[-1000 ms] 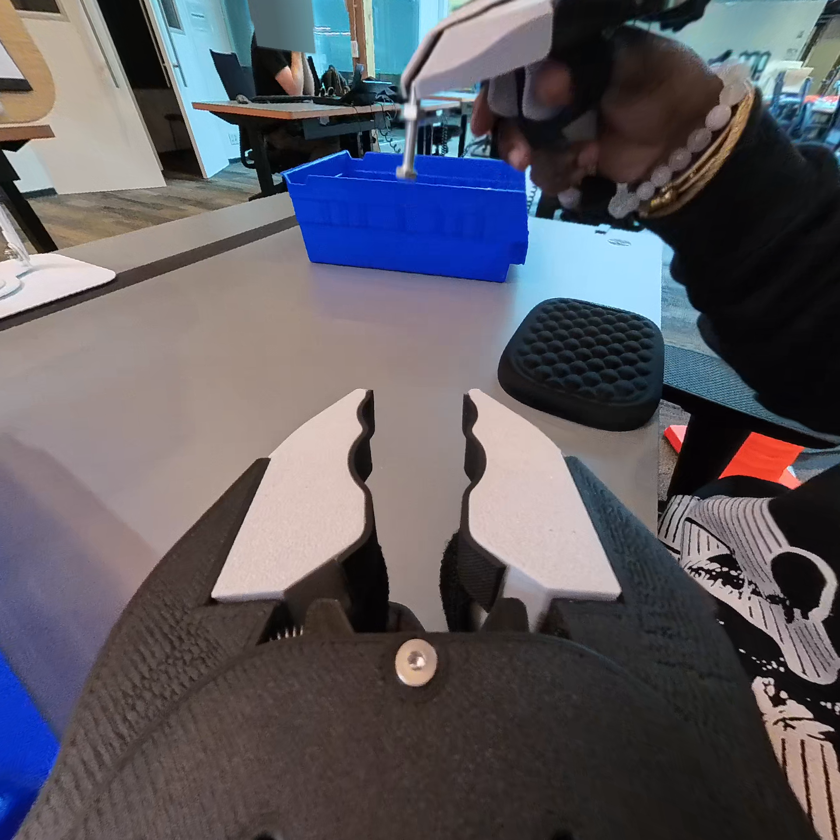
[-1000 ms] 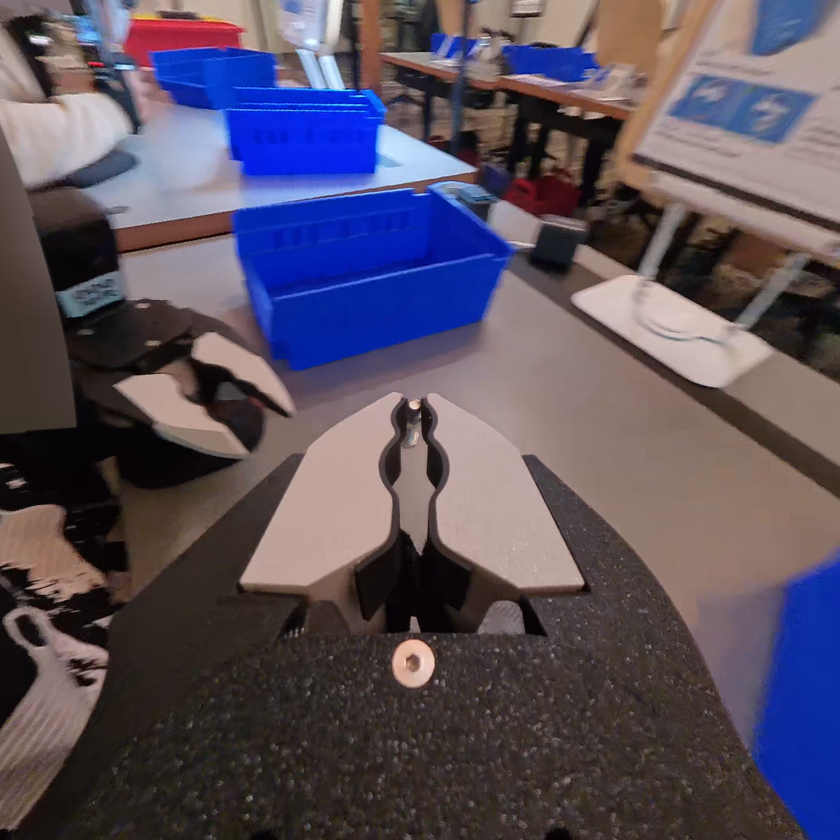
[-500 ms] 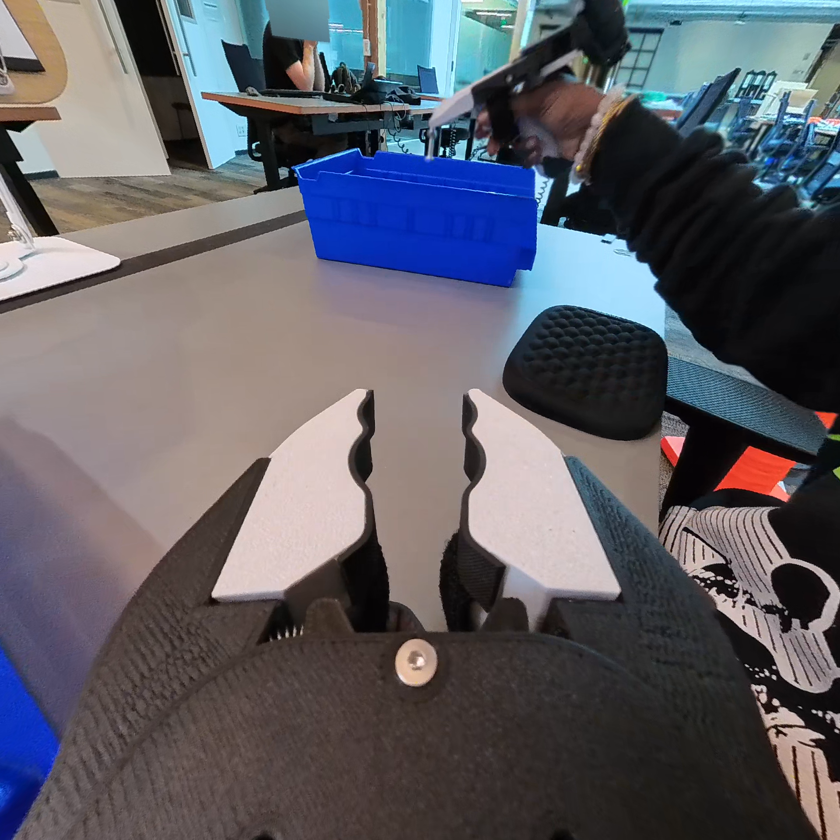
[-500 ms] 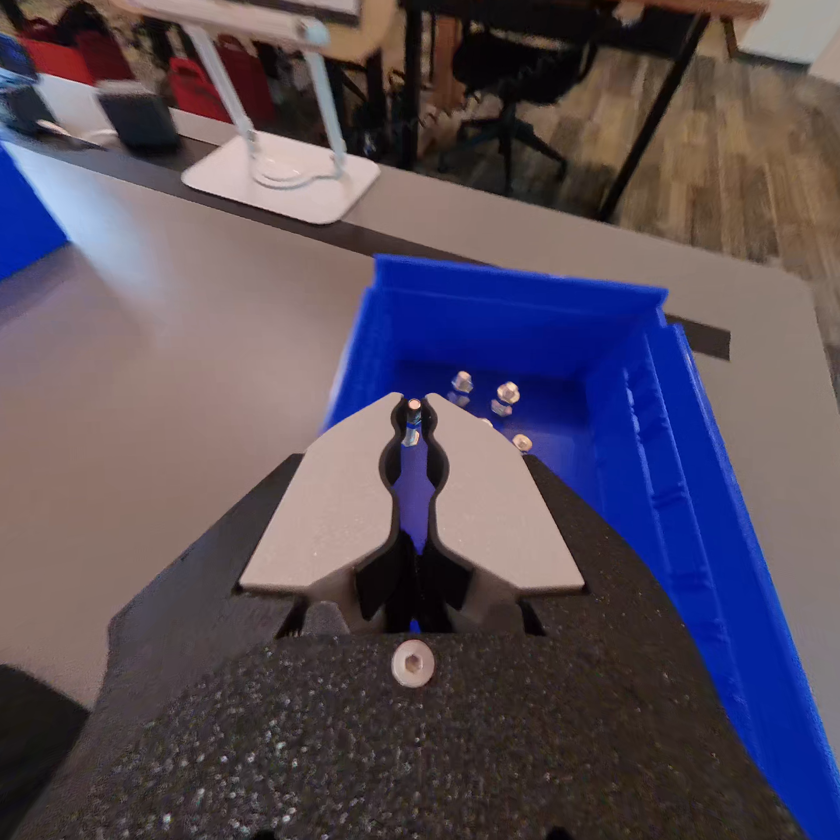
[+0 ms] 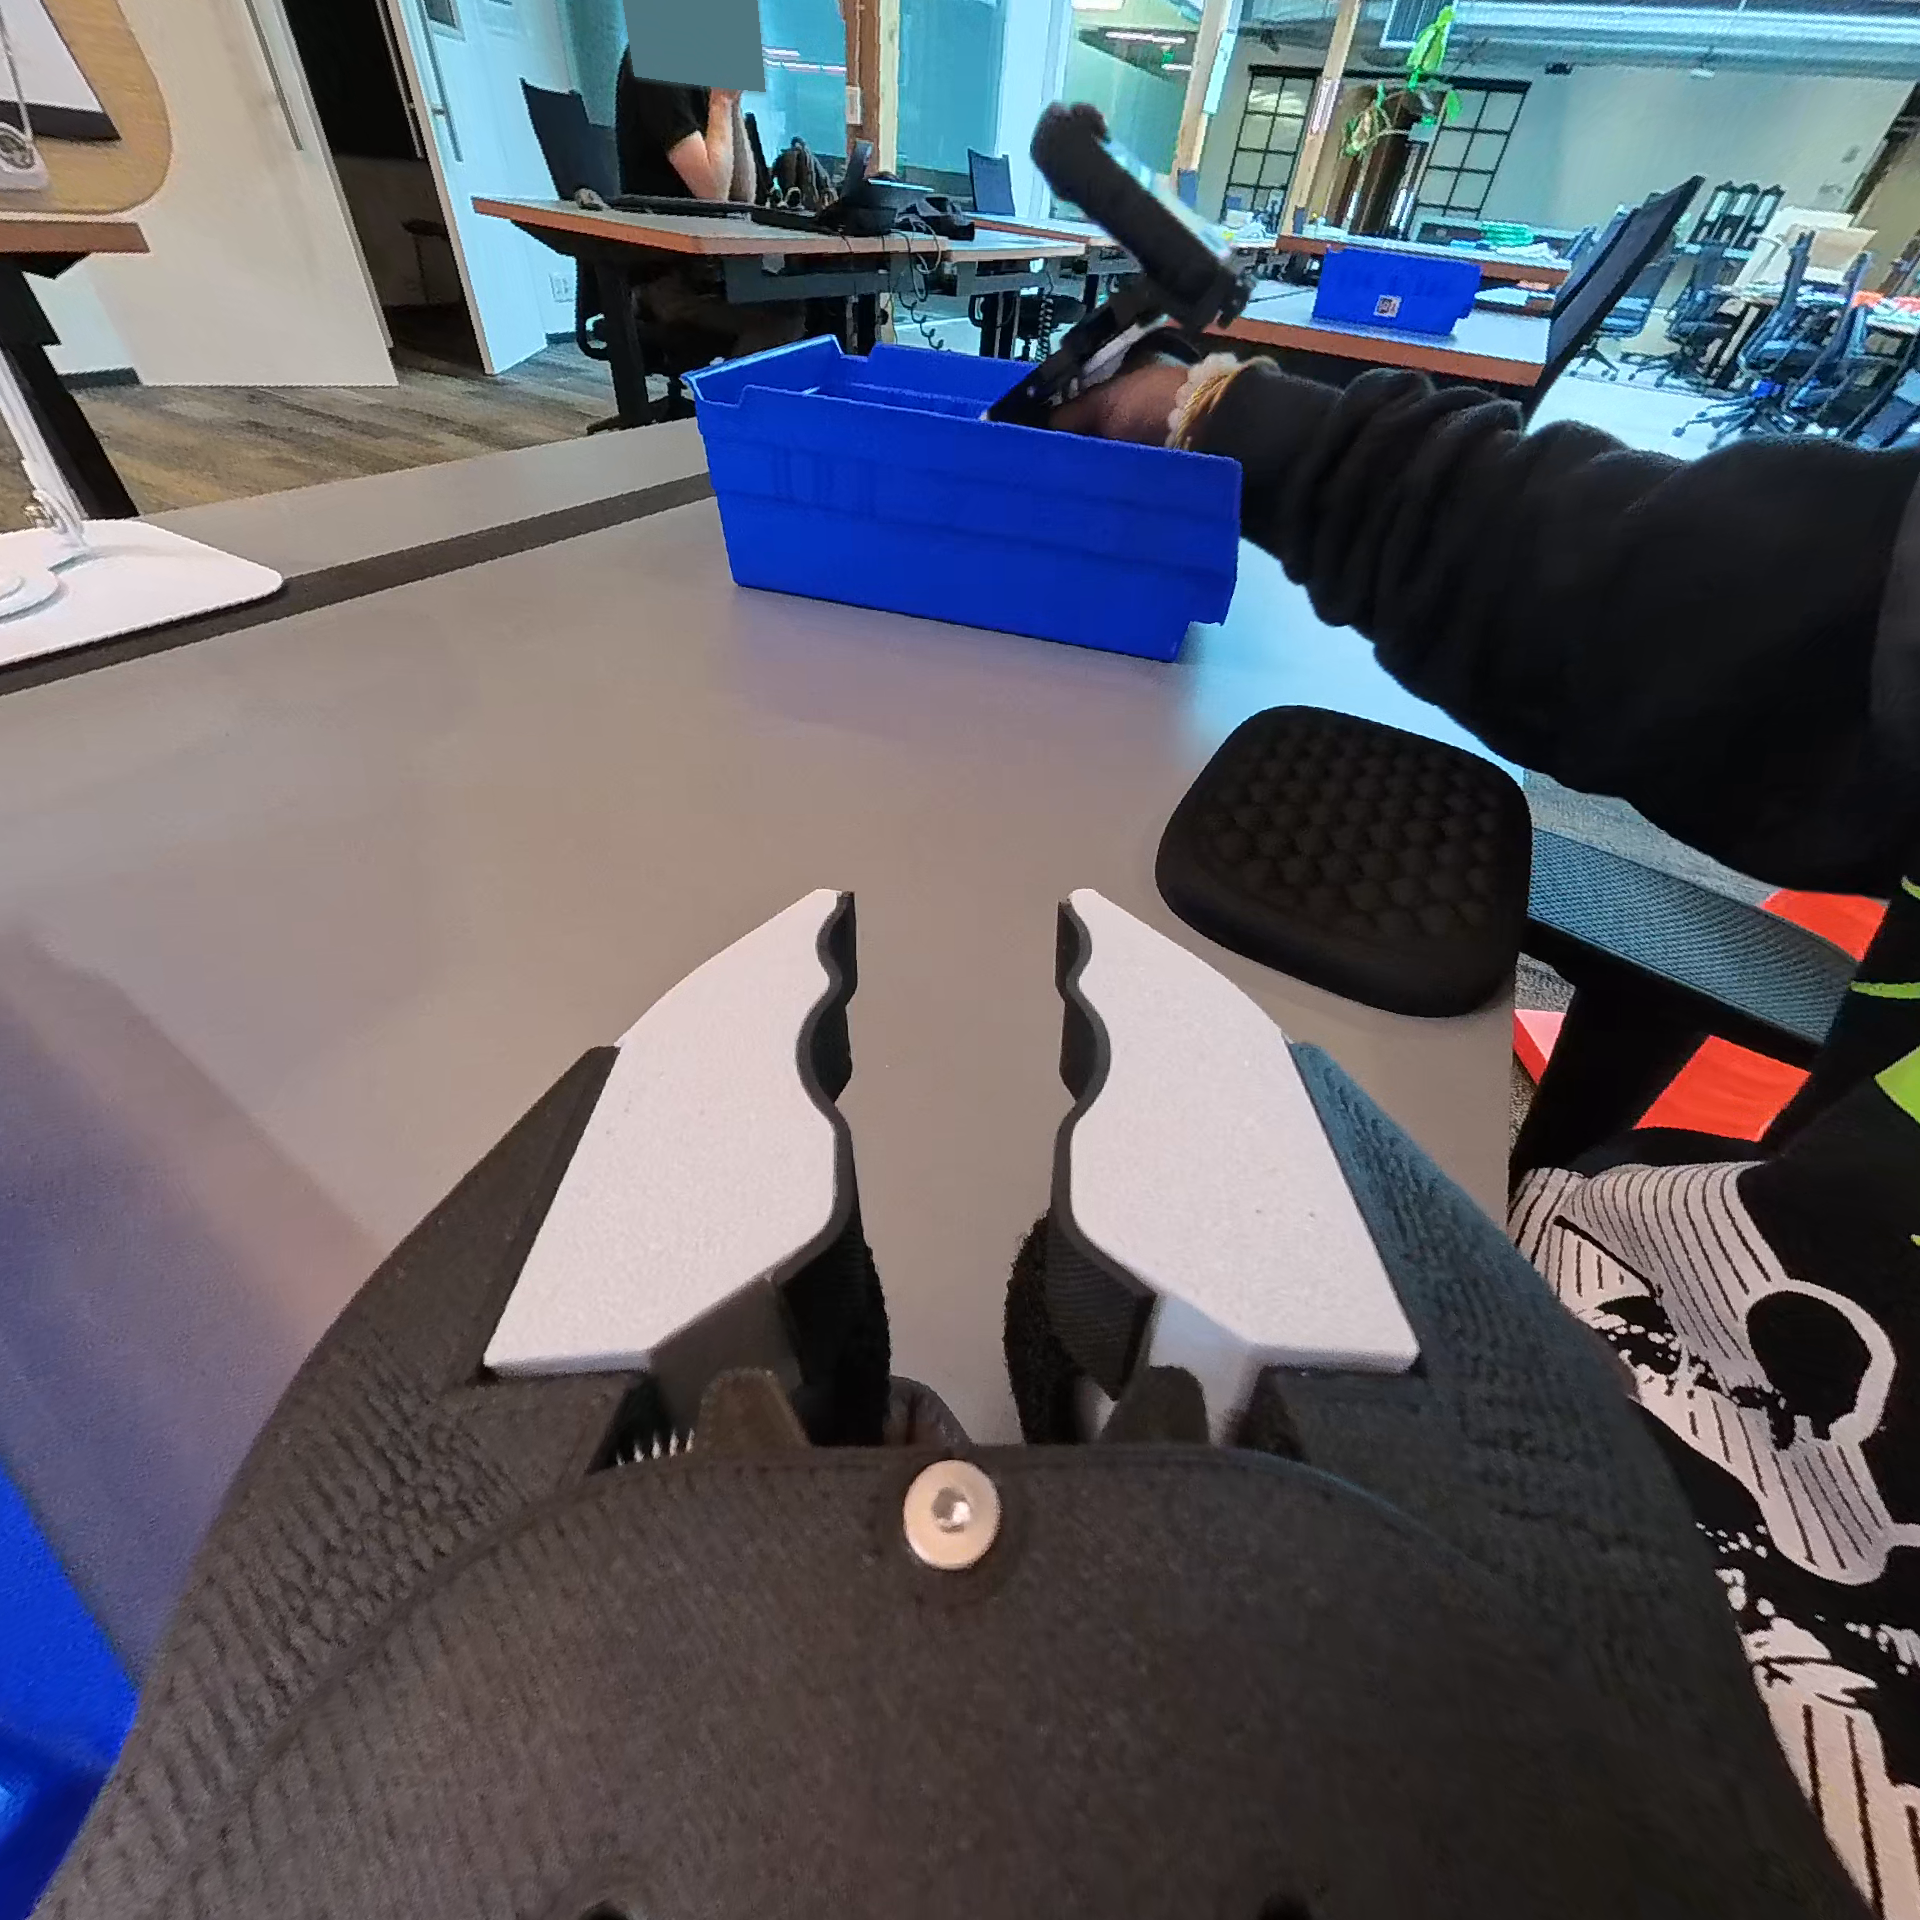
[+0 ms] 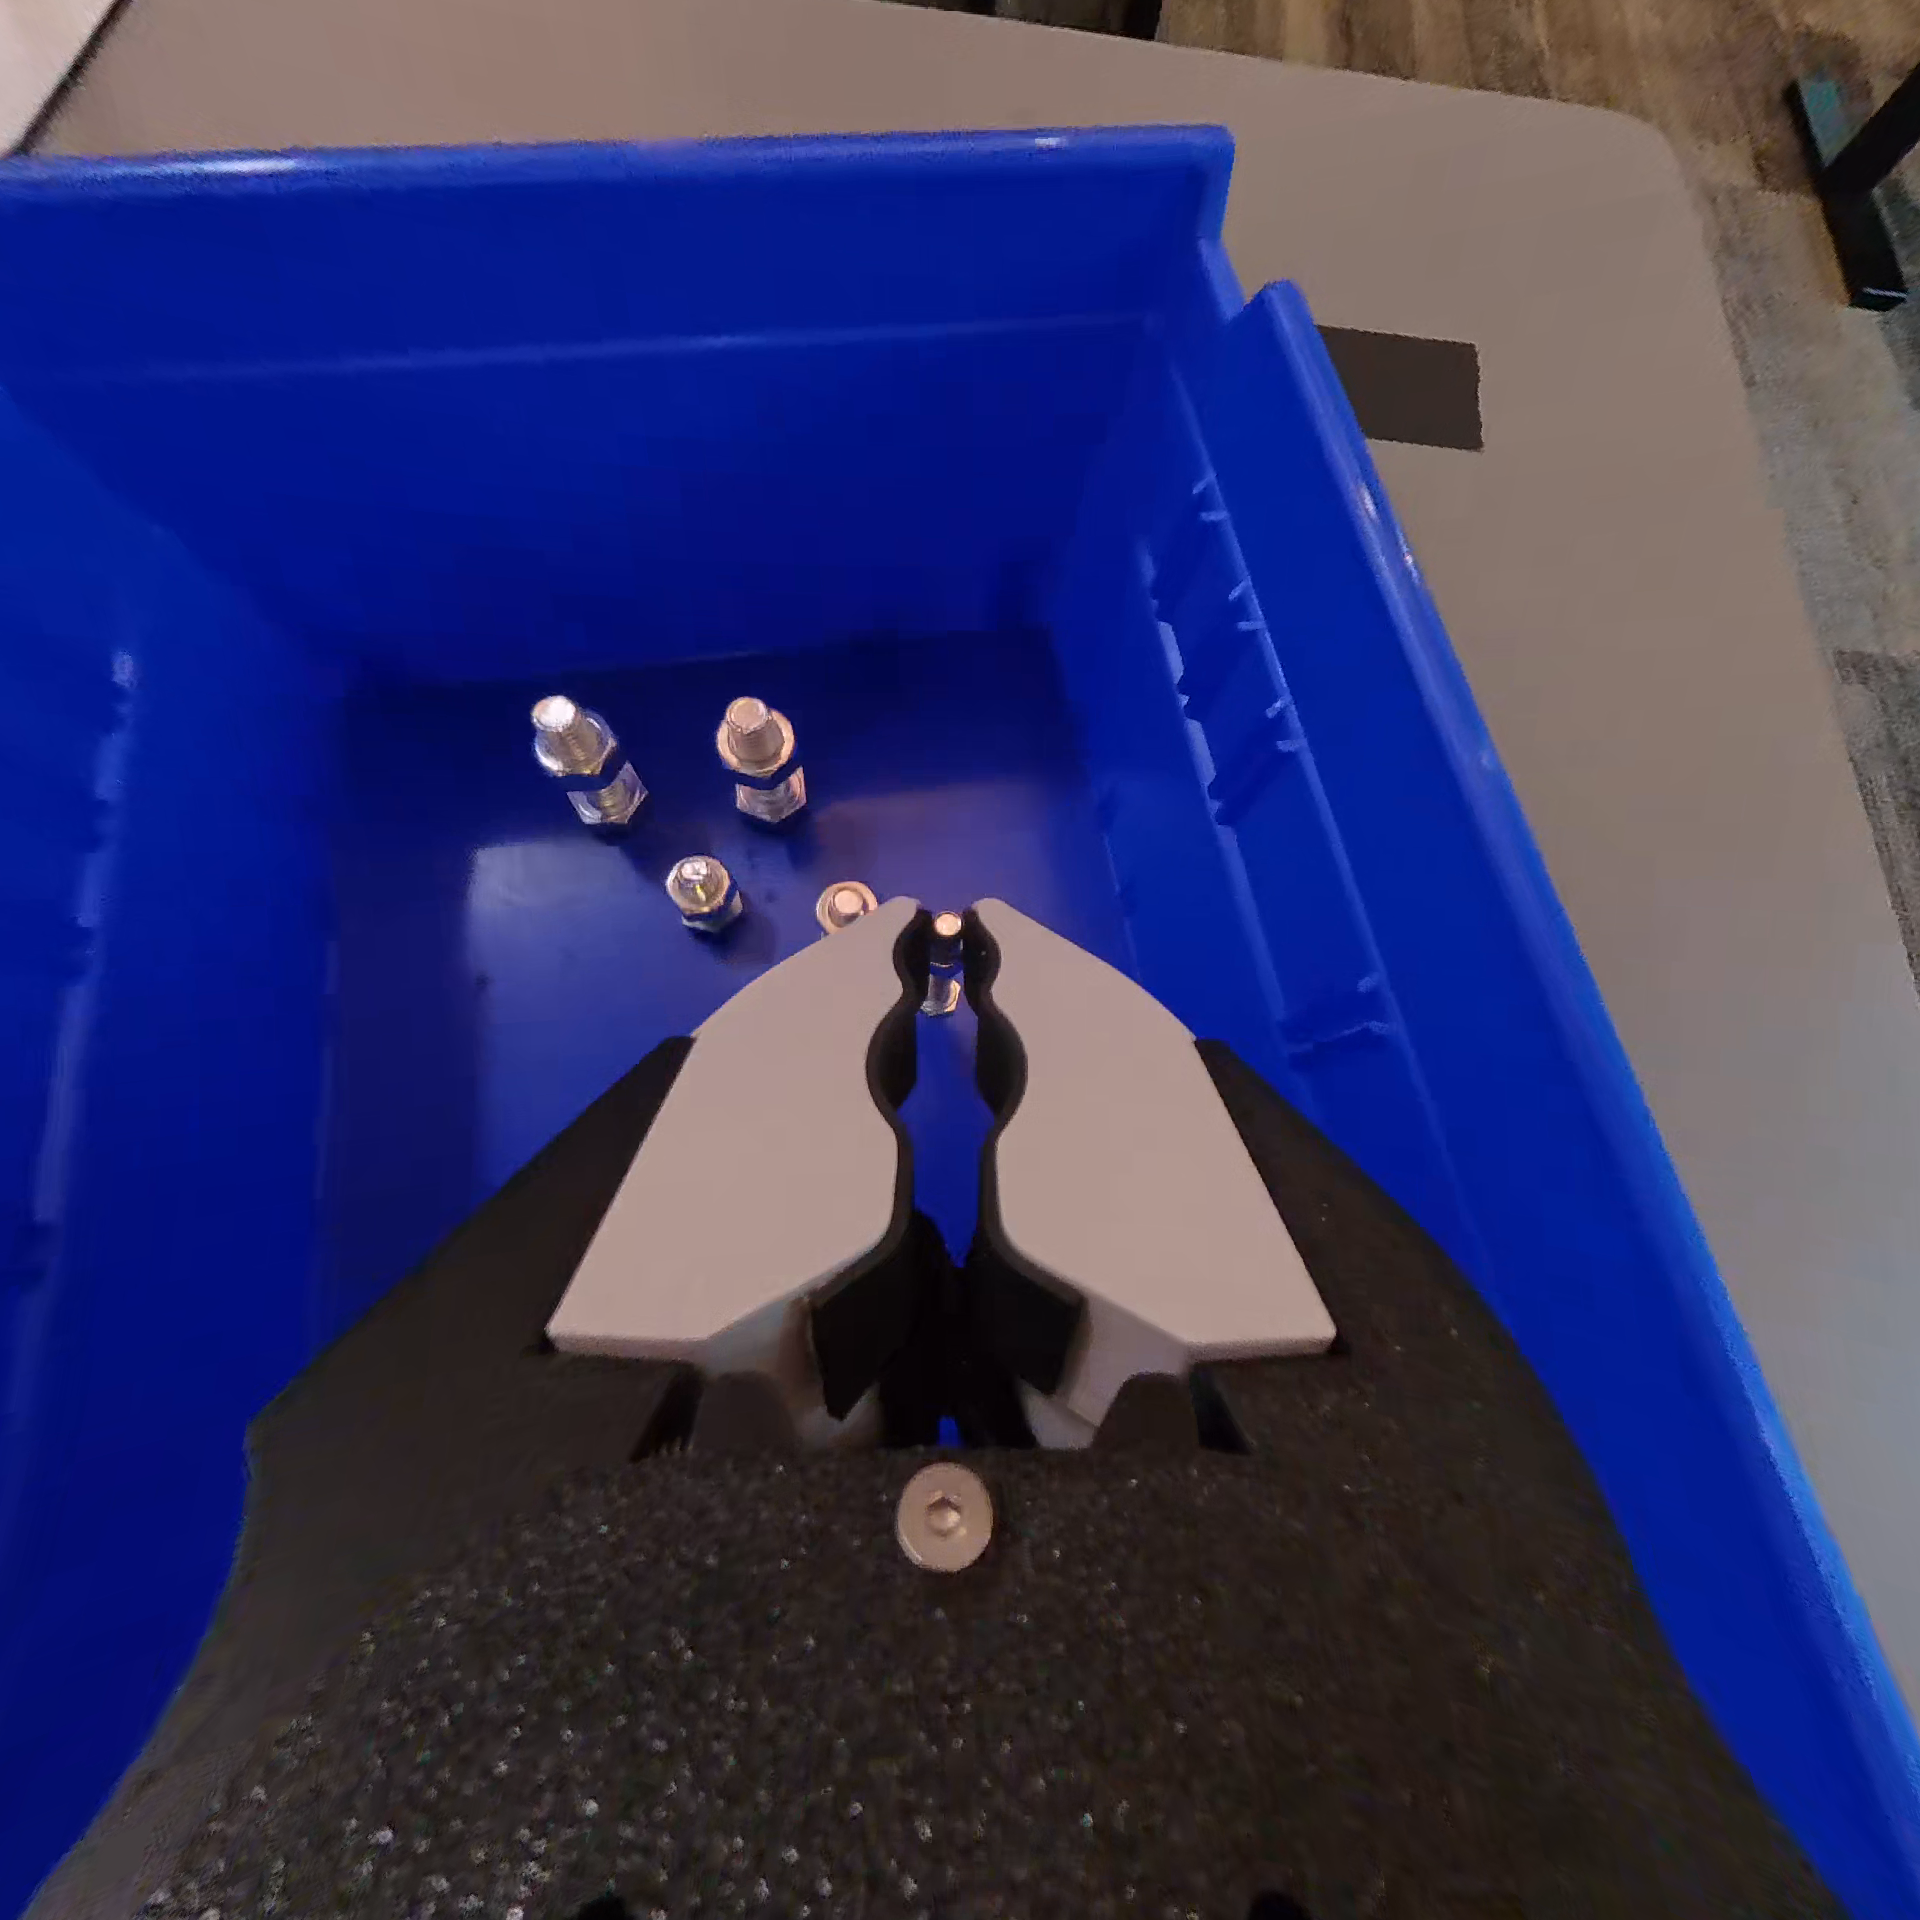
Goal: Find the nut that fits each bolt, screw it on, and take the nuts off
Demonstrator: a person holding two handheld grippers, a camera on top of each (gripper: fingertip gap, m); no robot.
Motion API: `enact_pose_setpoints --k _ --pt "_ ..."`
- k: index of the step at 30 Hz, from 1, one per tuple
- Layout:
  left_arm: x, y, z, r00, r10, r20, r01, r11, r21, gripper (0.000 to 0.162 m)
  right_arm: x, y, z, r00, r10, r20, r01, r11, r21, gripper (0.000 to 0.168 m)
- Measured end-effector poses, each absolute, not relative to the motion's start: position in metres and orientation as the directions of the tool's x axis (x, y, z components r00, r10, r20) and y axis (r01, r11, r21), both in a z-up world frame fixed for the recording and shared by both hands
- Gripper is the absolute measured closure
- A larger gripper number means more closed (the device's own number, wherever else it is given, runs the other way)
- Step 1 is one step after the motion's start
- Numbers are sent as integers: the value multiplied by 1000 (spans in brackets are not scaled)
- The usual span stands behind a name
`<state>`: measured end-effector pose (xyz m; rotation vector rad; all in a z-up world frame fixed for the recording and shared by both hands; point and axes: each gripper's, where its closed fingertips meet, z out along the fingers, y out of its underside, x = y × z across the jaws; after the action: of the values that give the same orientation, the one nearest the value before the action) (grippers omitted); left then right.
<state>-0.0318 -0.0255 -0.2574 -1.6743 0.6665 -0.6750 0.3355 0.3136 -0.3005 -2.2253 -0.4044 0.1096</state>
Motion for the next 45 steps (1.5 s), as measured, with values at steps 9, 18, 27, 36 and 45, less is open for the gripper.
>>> enact_pose_setpoints --k 9,18,27,36,45 --pt "-32 -25 -257 675 -733 87 -71 -182 -981 125 333 317 -315 945 320 66 254 -590 -766 162" --pt "-33 -26 -256 674 -733 91 -62 -180 -982 125 335 305 -277 954 290 79 227 -521 -823 145" --pt "-33 -26 -255 676 -732 86 -66 -176 -982 125 233 198 -180 824 567 -9 110 -175 -978 114" --pt "-34 -28 -248 673 -736 71 -57 -147 -988 124 131 77 -209 570 818 -80 24 -114 -993 112" --pt "-73 -45 -193 660 -749 54 -72 -135 -988 117 113 64 -238 474 866 -159 -29 -165 -986 114"
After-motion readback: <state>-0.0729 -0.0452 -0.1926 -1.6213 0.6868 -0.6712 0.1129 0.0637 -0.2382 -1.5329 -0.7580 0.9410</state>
